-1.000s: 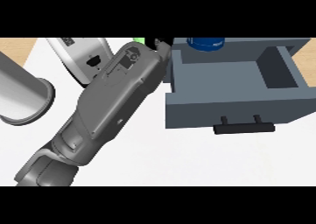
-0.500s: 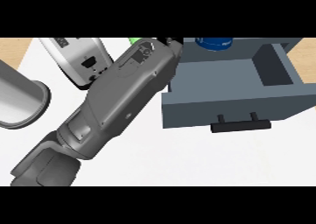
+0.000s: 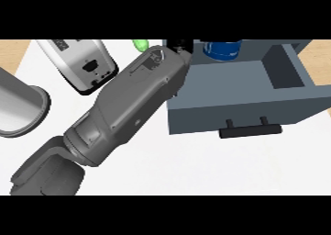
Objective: Pick up the can, place it into the drawer and close the drawer
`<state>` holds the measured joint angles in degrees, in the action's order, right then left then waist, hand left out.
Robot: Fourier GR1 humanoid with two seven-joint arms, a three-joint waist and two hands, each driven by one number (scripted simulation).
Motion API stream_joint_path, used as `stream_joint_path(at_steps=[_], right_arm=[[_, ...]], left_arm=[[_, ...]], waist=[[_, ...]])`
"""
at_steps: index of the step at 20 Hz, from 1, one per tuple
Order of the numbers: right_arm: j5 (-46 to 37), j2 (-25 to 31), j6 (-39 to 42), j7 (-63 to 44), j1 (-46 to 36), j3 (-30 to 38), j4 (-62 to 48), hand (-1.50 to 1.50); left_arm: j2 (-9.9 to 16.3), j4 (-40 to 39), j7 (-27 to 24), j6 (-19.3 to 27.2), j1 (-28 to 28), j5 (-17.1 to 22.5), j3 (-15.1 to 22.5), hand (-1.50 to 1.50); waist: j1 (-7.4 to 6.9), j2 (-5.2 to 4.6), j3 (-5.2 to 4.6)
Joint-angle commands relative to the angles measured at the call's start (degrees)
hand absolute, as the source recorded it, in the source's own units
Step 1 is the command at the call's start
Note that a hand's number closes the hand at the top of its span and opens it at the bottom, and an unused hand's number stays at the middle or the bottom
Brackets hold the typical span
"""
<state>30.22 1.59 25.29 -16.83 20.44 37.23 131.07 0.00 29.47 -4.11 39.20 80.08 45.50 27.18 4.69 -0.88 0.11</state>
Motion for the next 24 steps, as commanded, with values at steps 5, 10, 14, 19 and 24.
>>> stream_joint_path(at_steps=[5, 10, 14, 19, 24], right_arm=[[0.53, 1.05, -2.02, -2.85, -1.7, -0.57, 1.98, -1.5], [1.21, 1.34, 0.19, -0.4, -0.43, 1.9, -0.04, -1.5], [-1.8, 0.49, -3.29, -3.43, -3.86, -2.05, 2.81, -1.5], [-1.04, 0.43, -1.62, -2.35, -2.12, -0.78, 2.82, -1.5], [-12.49, 4.91, 2.75, 6.1, -4.91, 1.93, 5.0, -1.5]], left_arm=[[0.0, -1.53, 0.16, 5.65, 1.25, 4.43, 5.62, -1.5], [0.0, -3.21, -4.1, 3.81, -1.11, 5.98, 5.48, -1.5], [0.0, -1.8, -3.37, 9.07, 1.19, 8.63, 8.1, -1.5], [0.0, -3.97, -5.99, 6.29, 0.95, 10.57, 7.15, -1.5], [0.0, -5.18, -8.99, 2.15, 0.46, 11.2, 5.54, -1.5]], waist=[[0.82, -0.09, 0.01], [-0.08, 0.0, -0.01], [0.94, -0.39, -0.01], [0.34, -0.18, -0.01], [-0.28, -0.63, -0.03]])
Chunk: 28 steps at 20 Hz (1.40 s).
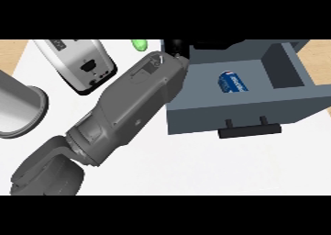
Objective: Pick up the can, place it into the drawer and close the drawer
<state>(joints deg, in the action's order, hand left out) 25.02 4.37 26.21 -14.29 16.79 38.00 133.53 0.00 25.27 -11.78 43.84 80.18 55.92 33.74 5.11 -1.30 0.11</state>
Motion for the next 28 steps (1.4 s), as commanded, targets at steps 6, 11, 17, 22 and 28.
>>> stream_joint_path(at_steps=[6, 11, 17, 22, 28], right_arm=[[-15.5, 1.14, 2.58, 6.15, -5.41, -5.53, 6.42, -1.5], [-26.3, 3.96, 2.72, 7.7, -9.95, -9.35, 4.45, -1.5], [-44.51, 2.15, -0.11, 9.06, -14.92, -20.45, 2.08, -1.5], [-60.29, -0.49, -6.21, 13.11, -19.11, -31.42, -4.95, -1.5], [-70.35, 3.18, -10.68, 13.83, -29.71, -35.13, -17.57, -1.5]], left_arm=[[0.0, 4.11, -3.8, 1.86, 0.96, 3.45, 0.8, -1.5], [0.0, 3.03, -5.39, 2.76, 1.96, 3.71, 1.18, -1.5], [0.0, 4.61, -4.05, 1.76, -0.24, 3.83, 0.36, -1.5], [0.54, 2.45, -1.18, 1.67, 4.25, 3.19, -1.02, -1.5], [1.68, 6.14, 0.83, 2.15, 0.34, 1.74, -0.85, -1.5]], waist=[[-1.16, 0.15, -0.04], [-2.6, 0.24, -0.05], [-5.26, 0.89, -0.13], [-5.56, 0.78, -0.1], [-6.45, 1.27, -0.14]])
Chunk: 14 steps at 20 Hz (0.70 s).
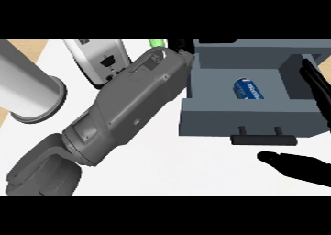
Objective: Pick up the can, place it into the drawer and close the drawer
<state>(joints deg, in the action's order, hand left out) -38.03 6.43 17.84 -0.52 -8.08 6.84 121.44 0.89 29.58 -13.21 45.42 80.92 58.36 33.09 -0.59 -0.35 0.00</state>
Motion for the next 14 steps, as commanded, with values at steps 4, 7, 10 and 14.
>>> stream_joint_path(at_steps=[4, 7, 10, 14], right_arm=[[-14.61, 0.41, -6.64, 0.48, -10.93, -8.02, -16.37, -1.5], [-16.83, 1.87, -10.05, 5.29, -12.21, -8.07, -24.54, -1.5], [-22.09, 2.66, -10.08, 4.03, -16.89, -11.22, -30.62, -1.5], [-25.52, 3.77, -17.14, 6.83, -22.53, -8.49, -44.96, -1.5]], left_arm=[[3.58, 4.33, 4.37, 0.36, -1.34, -2.34, 0.82, -1.5], [4.73, 6.06, 6.66, 3.28, -1.08, -3.69, 1.14, -1.5], [6.9, 6.3, 7.67, 2.0, -0.86, -4.3, 0.68, -1.5], [7.58, 8.62, 6.53, 1.72, -4.96, -4.94, -0.13, -1.5]], waist=[[-1.68, 0.43, -0.03], [-1.29, 0.43, 0.02], [-1.18, 0.29, -0.01], [-1.44, 0.01, 0.03]])
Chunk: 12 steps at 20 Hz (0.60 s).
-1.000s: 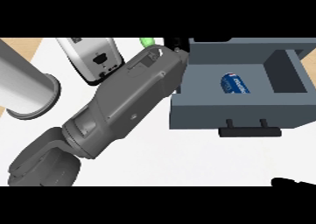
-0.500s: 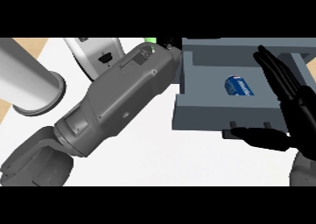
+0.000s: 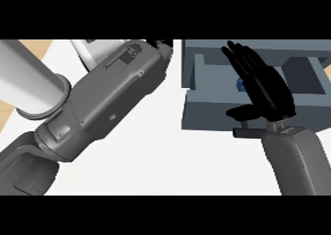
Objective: Pick up the can, place it into the drawer and close the drawer
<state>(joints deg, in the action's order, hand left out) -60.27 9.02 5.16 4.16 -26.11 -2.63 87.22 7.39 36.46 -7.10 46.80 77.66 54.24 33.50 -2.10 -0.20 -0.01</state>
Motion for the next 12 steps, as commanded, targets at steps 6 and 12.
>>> stream_joint_path(at_steps=[6, 12], right_arm=[[-8.93, -3.1, -14.49, -0.06, -6.61, 0.08, -23.58, -1.5], [-12.62, -3.54, -24.04, 0.11, -13.7, 2.47, -38.58, -1.5]], left_arm=[[8.45, 10.42, 4.3, -0.42, -7.42, -2.8, 0.13, -1.5], [10.99, 15.25, 6.28, -0.52, -10.63, -4.2, -0.45, -1.5]], waist=[[-0.42, 0.15, 0.03], [-0.28, -0.14, 0.04]])
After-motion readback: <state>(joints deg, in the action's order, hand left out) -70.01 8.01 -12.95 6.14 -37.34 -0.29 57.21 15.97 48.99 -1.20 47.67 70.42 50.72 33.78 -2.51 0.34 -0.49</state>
